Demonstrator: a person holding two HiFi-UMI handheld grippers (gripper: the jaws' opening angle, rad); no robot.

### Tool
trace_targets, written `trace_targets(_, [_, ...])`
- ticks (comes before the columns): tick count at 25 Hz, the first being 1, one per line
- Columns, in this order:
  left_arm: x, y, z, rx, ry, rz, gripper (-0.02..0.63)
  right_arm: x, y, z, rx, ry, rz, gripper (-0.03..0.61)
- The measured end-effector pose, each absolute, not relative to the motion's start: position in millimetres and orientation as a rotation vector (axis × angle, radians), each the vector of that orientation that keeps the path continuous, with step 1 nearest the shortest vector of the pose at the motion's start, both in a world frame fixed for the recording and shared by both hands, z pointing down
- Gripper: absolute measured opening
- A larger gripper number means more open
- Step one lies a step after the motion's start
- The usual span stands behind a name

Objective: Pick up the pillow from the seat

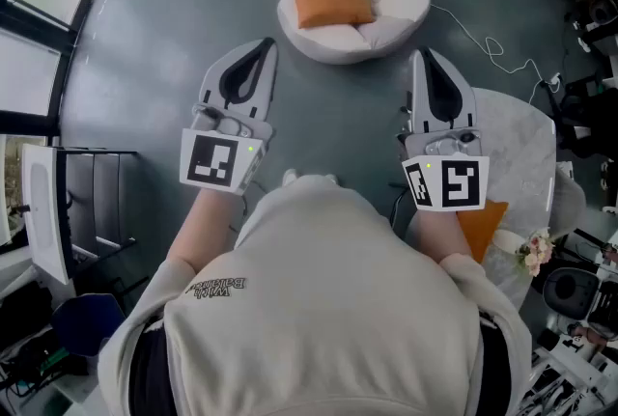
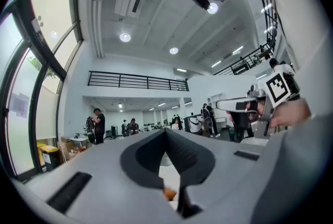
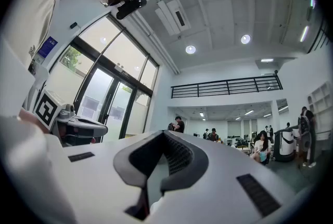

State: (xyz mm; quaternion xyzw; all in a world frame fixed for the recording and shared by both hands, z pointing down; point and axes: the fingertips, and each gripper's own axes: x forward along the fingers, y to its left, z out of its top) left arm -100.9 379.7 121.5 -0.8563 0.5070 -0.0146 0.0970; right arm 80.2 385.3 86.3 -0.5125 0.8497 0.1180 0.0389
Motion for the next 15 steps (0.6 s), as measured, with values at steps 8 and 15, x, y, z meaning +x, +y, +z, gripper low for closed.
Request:
trace_targets(8, [-77, 387, 125, -2.539, 1.519, -0.108, 0.009, 102, 388, 94, -1.578, 2.607, 0.326, 0.008])
trace_targets(15, [-59, 391, 131, -2.535, 1.528, -0.127, 0.009, 118, 392, 97, -1.547, 2.587, 0.287, 0.008])
